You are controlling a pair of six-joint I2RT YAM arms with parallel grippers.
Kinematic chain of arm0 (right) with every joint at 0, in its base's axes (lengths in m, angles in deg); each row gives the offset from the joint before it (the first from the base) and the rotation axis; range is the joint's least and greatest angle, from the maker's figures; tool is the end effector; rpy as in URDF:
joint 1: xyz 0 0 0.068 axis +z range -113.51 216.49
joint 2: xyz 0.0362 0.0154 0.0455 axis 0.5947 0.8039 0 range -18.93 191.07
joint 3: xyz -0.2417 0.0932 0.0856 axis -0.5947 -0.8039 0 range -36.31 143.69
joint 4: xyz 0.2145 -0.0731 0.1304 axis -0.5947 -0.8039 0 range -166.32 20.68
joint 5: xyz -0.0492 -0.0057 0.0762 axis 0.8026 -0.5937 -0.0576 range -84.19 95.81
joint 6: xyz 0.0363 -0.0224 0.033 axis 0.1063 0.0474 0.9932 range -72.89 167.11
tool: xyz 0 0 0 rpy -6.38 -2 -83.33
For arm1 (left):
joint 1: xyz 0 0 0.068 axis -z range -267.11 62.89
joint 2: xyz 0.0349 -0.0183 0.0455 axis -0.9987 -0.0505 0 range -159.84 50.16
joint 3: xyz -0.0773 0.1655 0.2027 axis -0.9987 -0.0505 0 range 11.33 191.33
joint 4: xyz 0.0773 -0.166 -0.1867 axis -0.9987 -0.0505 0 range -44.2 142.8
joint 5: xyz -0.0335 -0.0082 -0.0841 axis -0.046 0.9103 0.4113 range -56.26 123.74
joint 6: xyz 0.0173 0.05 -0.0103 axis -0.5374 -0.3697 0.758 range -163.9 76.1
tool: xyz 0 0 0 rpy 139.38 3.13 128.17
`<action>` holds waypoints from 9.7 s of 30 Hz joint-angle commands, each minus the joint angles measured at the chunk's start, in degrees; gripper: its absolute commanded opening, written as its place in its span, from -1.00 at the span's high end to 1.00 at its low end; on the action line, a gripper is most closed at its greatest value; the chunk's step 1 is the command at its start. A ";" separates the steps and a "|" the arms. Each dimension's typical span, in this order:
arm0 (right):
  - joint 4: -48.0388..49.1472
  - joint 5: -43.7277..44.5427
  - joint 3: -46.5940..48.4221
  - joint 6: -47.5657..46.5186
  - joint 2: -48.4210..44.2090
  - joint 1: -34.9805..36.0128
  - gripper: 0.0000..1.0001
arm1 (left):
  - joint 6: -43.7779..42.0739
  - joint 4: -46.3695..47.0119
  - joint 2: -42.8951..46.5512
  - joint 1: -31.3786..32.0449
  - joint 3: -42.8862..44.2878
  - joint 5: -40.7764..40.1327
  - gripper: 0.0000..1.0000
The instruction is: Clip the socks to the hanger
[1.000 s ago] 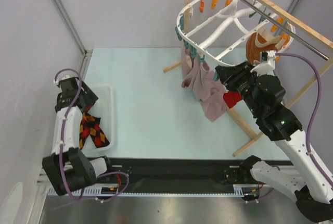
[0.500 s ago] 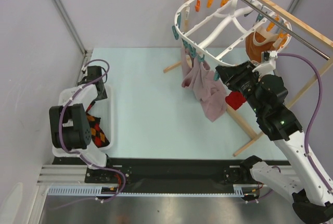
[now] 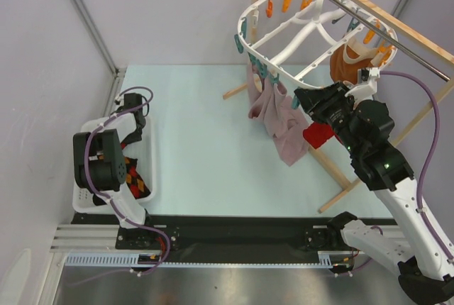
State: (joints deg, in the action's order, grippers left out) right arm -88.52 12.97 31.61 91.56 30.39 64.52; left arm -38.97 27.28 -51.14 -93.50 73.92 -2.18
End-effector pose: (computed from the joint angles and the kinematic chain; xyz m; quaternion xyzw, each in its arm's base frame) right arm 0.1523 0.0761 0.4475 0.1447 0.6959 0.3792 0.5924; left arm 0.3407 0.0593 0.1735 -0.1599 0.9160 0.3033 0.2083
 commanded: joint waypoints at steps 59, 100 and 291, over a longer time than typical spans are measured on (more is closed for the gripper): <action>-0.84 -2.15 6.43 11.63 2.45 -0.52 1.00 | 3.33 -2.96 25.42 -3.98 -3.35 21.40 1.00; -2.95 0.58 7.14 10.75 3.50 -0.43 1.00 | 19.24 -2.60 25.89 81.80 27.14 -16.64 1.00; -22.19 -19.37 21.11 -21.68 -6.87 -2.63 -0.56 | 3.25 38.54 -17.25 29.42 57.00 60.37 -0.23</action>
State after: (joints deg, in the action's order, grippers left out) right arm -108.96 -4.03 50.63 71.23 23.42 61.99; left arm -33.96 63.80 -65.35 -63.88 123.08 58.25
